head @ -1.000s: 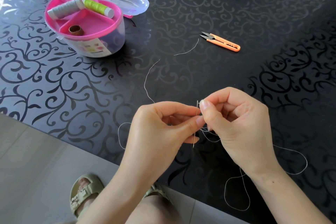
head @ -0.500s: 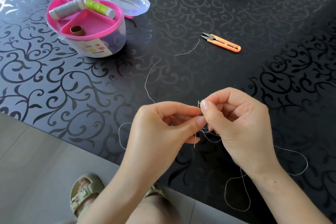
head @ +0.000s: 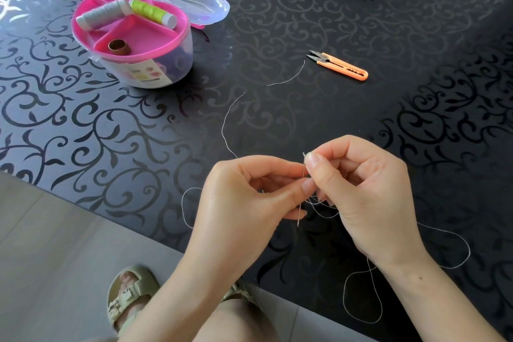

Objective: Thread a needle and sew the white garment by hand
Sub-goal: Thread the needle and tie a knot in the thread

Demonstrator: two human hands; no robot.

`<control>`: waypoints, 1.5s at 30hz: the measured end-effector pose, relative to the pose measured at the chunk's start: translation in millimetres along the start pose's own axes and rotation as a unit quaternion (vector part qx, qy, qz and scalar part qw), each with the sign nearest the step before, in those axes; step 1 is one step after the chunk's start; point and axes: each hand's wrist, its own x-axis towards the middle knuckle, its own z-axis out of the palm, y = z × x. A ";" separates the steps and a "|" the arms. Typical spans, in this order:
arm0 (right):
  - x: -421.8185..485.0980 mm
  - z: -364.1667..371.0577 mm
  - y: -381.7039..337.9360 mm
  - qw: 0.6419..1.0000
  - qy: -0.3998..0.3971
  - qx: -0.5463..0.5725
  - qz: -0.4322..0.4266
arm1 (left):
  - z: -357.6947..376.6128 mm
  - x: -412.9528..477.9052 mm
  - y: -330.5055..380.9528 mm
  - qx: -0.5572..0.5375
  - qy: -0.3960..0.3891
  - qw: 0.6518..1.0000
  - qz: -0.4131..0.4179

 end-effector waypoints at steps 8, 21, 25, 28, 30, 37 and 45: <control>-0.2 -1.7 2.1 0.999 -0.014 0.038 0.008 | -0.3 -0.5 -0.2 0.028 0.016 0.999 0.019; 5.2 -3.2 0.4 0.980 -0.100 0.142 0.099 | -3.8 0.7 0.1 0.130 0.039 0.990 0.043; 7.6 -5.7 1.2 0.962 -0.153 0.179 0.142 | -11.3 3.2 2.1 0.088 0.043 0.993 0.059; 8.0 -5.1 1.3 0.943 -0.199 0.208 0.165 | -13.1 5.7 0.7 0.112 0.022 0.987 0.114; 7.9 -5.4 0.6 0.935 -0.222 0.215 0.172 | -13.2 7.0 -2.1 0.128 0.027 0.982 0.139; 10.6 -8.3 3.1 0.826 -0.313 0.384 0.270 | -7.5 11.2 -0.8 0.241 0.051 0.945 0.215; 12.3 -10.1 4.3 0.802 -0.240 0.442 0.322 | -13.8 18.9 1.2 0.170 0.142 0.965 0.137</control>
